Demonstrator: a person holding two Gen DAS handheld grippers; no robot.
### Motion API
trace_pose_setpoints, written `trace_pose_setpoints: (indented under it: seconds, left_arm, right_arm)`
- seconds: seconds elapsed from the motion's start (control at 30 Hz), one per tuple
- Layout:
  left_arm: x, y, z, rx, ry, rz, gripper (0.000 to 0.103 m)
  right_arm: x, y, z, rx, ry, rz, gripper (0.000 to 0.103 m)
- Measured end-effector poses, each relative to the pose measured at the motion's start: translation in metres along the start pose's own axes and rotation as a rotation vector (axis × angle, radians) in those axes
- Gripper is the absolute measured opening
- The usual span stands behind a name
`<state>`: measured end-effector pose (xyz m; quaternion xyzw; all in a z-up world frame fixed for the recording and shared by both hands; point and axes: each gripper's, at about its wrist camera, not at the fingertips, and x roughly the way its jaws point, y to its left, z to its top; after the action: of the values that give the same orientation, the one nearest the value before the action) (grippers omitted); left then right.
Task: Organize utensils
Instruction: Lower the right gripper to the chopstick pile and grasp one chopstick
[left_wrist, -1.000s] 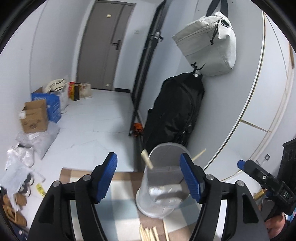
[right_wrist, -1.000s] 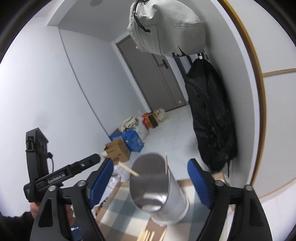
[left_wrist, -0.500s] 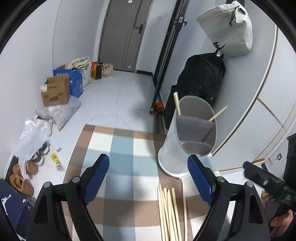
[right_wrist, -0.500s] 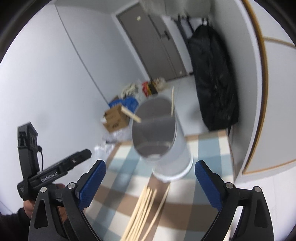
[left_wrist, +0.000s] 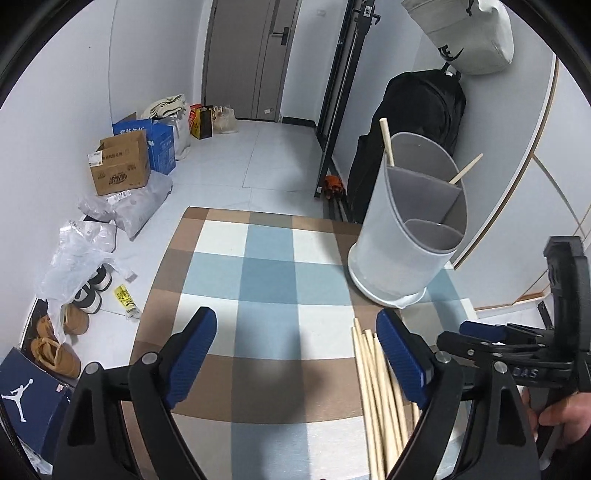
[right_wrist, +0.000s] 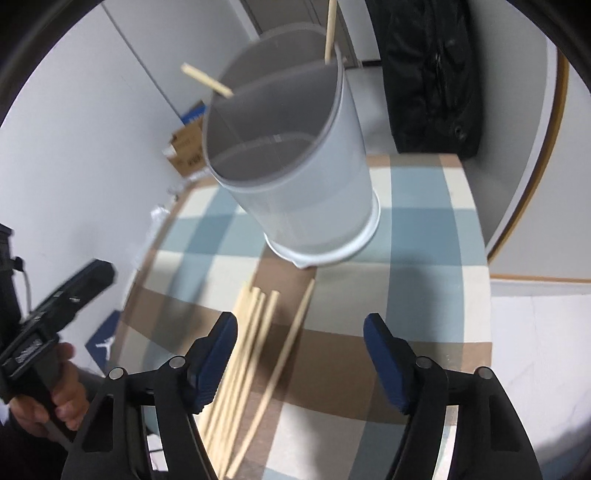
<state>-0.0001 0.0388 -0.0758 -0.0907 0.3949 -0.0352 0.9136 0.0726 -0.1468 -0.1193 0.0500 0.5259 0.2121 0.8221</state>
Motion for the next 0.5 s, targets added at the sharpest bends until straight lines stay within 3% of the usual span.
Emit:
trace_pose_setpoints:
  seconds: [0.5]
  left_arm:
    - [0.011,0.016,-0.003,-0.024,0.063,0.007,0.085]
  right_arm:
    - [0.053,0.013,0.016,-0.082,0.097,-0.131,0.041]
